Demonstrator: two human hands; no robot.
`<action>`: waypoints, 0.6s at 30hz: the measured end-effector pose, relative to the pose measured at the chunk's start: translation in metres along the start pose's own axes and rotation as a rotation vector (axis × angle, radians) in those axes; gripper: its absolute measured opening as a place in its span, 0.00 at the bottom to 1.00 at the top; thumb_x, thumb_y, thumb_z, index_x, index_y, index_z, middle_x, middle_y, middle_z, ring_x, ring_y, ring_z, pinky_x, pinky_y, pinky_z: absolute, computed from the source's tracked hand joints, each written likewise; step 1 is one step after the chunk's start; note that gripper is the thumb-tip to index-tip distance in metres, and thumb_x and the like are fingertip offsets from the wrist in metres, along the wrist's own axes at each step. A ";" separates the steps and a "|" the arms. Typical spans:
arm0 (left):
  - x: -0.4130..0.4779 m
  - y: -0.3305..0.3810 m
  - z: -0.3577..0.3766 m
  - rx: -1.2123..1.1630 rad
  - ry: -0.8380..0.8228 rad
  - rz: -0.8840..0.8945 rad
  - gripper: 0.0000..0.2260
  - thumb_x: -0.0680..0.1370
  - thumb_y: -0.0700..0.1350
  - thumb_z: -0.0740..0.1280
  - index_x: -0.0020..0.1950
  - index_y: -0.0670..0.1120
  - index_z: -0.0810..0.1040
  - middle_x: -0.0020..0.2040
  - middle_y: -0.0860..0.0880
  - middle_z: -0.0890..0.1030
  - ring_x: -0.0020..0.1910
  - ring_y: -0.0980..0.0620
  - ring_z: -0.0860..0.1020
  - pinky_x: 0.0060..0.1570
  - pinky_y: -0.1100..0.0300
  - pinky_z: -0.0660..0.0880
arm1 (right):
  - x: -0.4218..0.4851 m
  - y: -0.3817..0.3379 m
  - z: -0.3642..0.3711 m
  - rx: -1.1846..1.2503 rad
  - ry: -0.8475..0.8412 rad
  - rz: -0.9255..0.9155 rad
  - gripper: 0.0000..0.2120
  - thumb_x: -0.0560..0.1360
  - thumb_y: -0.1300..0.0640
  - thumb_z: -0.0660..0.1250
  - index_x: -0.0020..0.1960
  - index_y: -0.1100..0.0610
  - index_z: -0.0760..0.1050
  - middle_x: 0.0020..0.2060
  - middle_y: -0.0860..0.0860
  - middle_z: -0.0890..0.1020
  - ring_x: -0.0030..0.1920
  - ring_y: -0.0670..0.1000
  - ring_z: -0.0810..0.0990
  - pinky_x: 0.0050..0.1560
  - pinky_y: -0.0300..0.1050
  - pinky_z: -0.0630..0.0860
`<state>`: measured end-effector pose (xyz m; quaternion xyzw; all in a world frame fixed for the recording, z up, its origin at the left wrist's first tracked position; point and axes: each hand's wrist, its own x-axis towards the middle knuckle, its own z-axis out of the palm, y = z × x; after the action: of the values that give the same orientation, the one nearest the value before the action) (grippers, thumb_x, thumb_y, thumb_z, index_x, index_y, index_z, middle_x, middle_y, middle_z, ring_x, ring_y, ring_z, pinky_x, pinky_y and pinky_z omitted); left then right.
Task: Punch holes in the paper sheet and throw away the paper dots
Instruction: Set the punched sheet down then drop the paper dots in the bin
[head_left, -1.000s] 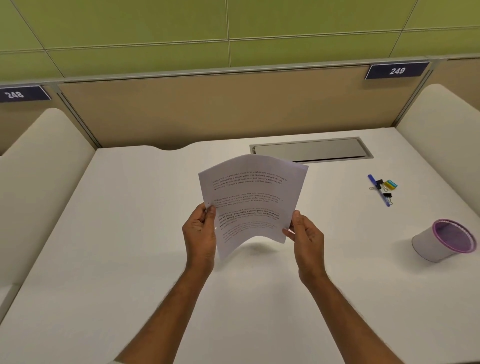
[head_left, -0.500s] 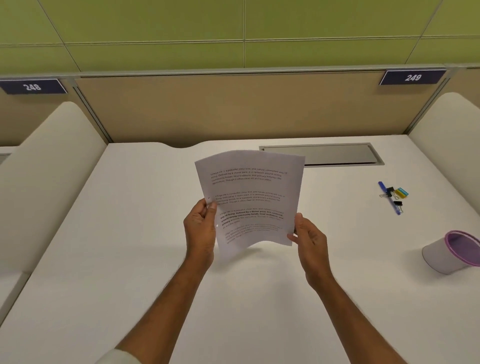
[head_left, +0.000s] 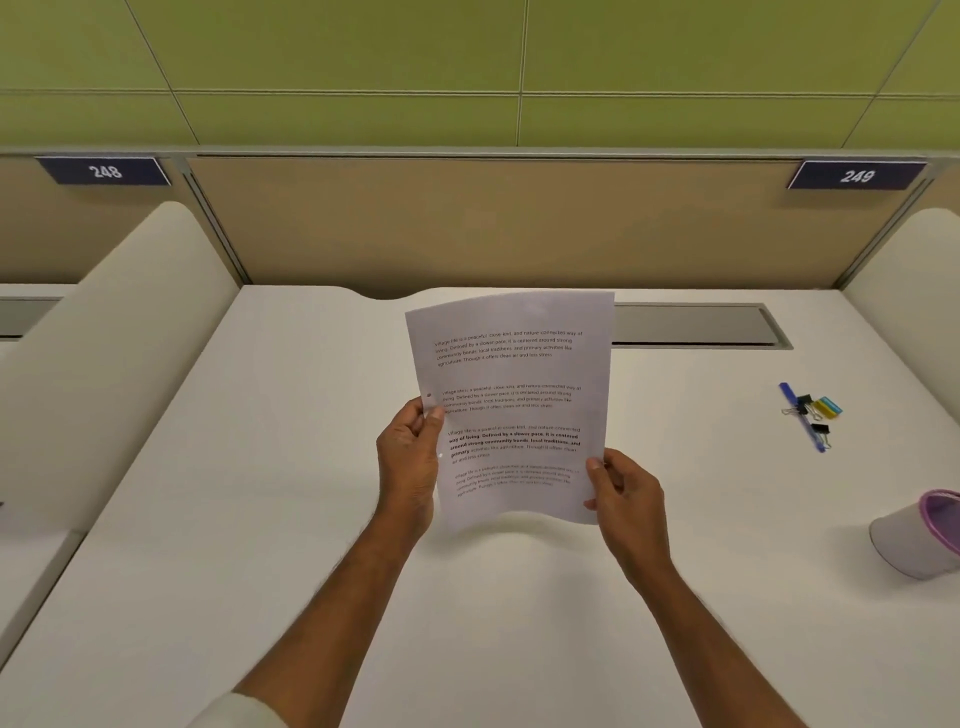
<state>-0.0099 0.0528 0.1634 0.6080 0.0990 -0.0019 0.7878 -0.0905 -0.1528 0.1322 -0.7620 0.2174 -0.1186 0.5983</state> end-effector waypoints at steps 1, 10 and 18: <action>0.001 0.000 -0.001 0.001 0.003 -0.002 0.09 0.83 0.39 0.64 0.60 0.44 0.81 0.51 0.50 0.87 0.47 0.55 0.85 0.43 0.65 0.80 | -0.001 0.000 0.001 0.002 0.002 0.003 0.10 0.82 0.59 0.62 0.53 0.53 0.82 0.47 0.44 0.86 0.40 0.42 0.82 0.36 0.36 0.78; 0.013 -0.005 -0.011 0.009 0.024 -0.031 0.07 0.82 0.39 0.65 0.57 0.44 0.82 0.50 0.48 0.87 0.47 0.51 0.85 0.46 0.59 0.82 | 0.003 0.006 0.010 0.054 -0.031 0.076 0.09 0.82 0.58 0.63 0.49 0.50 0.82 0.42 0.46 0.87 0.32 0.48 0.80 0.42 0.50 0.81; 0.016 -0.016 -0.028 0.123 -0.063 -0.130 0.09 0.81 0.40 0.68 0.59 0.46 0.81 0.52 0.50 0.87 0.50 0.50 0.86 0.49 0.56 0.82 | 0.010 0.012 0.011 0.112 -0.098 0.150 0.09 0.81 0.61 0.64 0.51 0.53 0.83 0.44 0.48 0.88 0.35 0.50 0.79 0.43 0.50 0.82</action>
<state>-0.0006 0.0778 0.1390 0.6470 0.1132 -0.0780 0.7500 -0.0796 -0.1504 0.1168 -0.7139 0.2374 -0.0478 0.6570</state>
